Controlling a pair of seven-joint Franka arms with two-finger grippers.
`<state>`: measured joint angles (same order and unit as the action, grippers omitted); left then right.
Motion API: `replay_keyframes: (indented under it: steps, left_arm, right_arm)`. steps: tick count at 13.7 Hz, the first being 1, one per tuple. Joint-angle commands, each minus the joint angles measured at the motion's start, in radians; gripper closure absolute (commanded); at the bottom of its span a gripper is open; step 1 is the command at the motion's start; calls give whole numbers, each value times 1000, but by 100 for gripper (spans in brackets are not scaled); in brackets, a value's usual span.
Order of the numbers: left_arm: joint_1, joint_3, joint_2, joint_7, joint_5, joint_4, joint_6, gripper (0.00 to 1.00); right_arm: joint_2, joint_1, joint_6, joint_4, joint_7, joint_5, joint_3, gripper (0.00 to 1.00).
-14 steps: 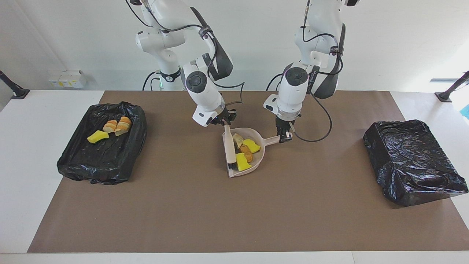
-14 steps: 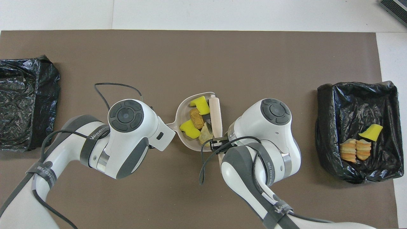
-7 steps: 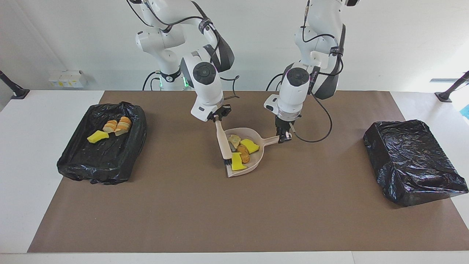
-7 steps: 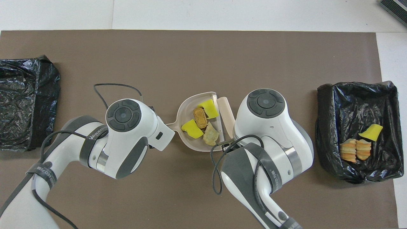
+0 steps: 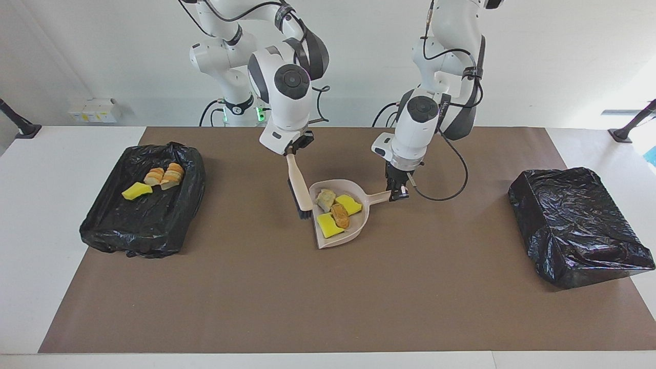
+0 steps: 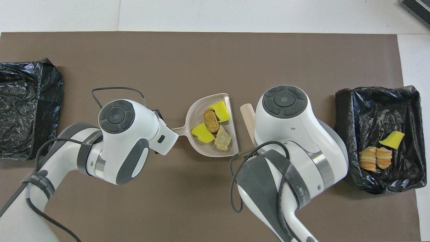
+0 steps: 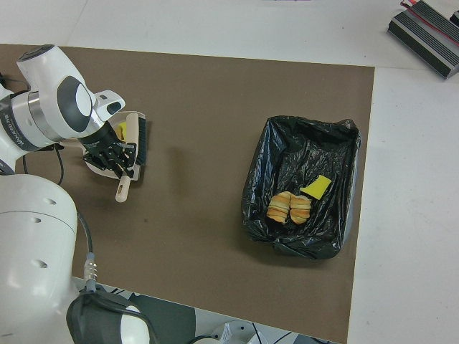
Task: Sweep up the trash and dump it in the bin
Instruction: 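Carry the dustpan toward the bin with the left gripper while the right gripper withdraws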
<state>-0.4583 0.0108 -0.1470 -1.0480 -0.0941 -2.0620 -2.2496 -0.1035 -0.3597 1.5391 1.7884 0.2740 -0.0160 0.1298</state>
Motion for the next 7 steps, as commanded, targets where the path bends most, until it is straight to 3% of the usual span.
replay_keyframes:
  steps: [1,3,4,7]
  left_arm:
    - [59,3,21,-98,-76,3,-12,100]
    - [104,3,30,-150,-116,16,-1,100]
    - [127,5,37,-173,-128,29,24,100]
    - [188,0,35,-211,-133,153,210,100]
  right_arm:
    - [65,18,-48,3,72,-5,7,100]
    - [77,21,-51,14,122,-51,4,100]
    - [83,30,-24,38,146,-132,1,100]
    - [116,10,113,127,189,-209,8,100]
